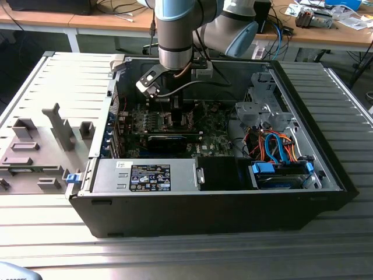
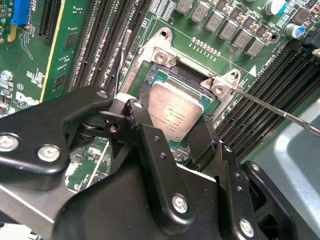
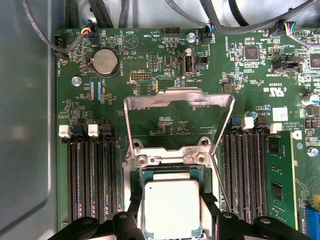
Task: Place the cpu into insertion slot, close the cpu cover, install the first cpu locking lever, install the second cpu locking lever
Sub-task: 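Place the cpu into insertion slot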
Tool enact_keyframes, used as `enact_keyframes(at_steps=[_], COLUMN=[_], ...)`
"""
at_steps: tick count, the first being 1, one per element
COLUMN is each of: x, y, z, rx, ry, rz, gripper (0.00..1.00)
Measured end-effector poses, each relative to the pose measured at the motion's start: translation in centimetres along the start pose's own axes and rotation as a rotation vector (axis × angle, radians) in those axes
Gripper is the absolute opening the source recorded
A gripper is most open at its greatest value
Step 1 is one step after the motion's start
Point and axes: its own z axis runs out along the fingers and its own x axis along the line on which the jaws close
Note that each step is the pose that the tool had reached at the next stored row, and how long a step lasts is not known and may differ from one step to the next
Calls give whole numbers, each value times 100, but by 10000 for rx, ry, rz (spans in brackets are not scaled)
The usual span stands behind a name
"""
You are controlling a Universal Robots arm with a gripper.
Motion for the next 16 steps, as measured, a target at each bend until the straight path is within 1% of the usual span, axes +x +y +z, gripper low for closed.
enact_keyframes(at_steps=[2, 3, 7, 11, 13, 16], x=[1, 1, 1, 0, -2, -14], y=[1, 1, 1, 3, 4, 0], z=[3, 2, 1, -32, -51, -54], rx=[-6, -3, -2, -4, -2, -6], ry=[6, 3, 2, 17, 40, 48], rz=[0, 0, 0, 3, 3, -55], gripper=[55, 62, 62, 62, 62, 62])
